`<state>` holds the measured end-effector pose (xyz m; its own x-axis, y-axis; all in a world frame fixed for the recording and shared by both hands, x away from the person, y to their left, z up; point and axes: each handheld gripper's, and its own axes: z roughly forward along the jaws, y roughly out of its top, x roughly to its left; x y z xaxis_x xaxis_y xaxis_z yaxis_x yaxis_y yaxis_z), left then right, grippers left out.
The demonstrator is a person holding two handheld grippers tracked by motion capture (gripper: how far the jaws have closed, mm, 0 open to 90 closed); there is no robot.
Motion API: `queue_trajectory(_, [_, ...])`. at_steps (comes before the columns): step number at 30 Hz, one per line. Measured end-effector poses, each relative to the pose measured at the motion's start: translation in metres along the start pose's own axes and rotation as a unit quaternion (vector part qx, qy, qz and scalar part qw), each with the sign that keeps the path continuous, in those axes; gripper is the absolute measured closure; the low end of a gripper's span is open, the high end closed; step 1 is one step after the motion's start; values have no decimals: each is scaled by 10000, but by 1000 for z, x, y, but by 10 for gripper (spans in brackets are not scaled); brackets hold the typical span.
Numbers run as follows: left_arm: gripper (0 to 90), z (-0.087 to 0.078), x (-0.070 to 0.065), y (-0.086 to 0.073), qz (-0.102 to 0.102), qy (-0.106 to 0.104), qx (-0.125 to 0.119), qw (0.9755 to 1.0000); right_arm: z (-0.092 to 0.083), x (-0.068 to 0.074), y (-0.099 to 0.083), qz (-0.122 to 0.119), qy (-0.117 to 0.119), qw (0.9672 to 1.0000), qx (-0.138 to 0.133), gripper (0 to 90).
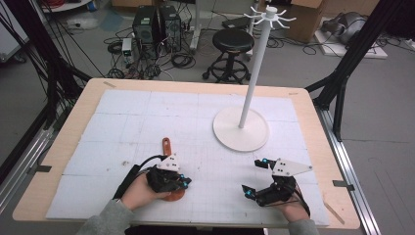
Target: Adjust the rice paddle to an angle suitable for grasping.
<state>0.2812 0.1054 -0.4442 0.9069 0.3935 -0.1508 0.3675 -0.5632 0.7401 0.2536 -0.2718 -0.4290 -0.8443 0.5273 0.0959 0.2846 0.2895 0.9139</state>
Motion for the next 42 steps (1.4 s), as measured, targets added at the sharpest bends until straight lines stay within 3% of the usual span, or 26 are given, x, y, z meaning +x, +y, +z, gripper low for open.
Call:
queue_trajectory(4, [897, -12, 3, -12, -231, -15, -70, 9997, -1, -1, 0, -13, 18, 10000, -40, 0])
queue_trajectory(16, [897, -34, 8, -31, -213, 100, -133, 9996, -1, -2, 0, 34, 73, 9999, -66, 0])
queue_trajectory(30, [897, -83, 21, -73, -495, 377, -236, 9978, 0, -2, 0, 24, 59, 10000, 7, 0])
queue_trajectory(38, [897, -104, 23, -91, -500, 588, -288, 9966, 0, -2, 0, 0, 66, 10000, 10, 0])
queue_trajectory(42, [897, -113, 26, -100, -610, 664, -352, 9953, 1, -2, 0, -17, 41, 10000, 36, 0])
